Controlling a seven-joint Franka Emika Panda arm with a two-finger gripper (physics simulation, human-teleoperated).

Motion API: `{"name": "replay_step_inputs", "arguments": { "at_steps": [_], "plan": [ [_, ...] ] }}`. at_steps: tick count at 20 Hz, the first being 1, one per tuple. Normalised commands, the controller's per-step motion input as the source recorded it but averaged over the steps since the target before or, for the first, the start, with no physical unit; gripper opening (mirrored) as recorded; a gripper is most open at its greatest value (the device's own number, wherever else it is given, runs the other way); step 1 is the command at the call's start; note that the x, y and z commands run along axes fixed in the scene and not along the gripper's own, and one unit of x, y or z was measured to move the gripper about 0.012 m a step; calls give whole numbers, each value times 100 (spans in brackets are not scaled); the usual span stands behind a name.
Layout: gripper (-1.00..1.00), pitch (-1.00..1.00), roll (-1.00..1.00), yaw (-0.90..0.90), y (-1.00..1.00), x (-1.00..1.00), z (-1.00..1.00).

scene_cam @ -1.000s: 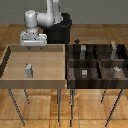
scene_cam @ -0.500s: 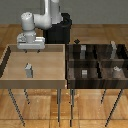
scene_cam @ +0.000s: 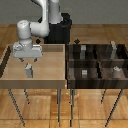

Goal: Place the milk carton into the appropriate compartment.

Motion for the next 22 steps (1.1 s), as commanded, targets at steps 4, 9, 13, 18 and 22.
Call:
{"name": "replay_step_inputs", "arguments": {
  "at_steps": [4,9,13,18,22],
  "plan": [
    [100,0,0,0,0,0,-25],
    [100,0,0,0,0,0,-80],
    [-100,0,0,0,0,0,-50],
    [-100,0,0,0,0,0,0],
    [-100,0,0,0,0,0,50]
  ]
}}
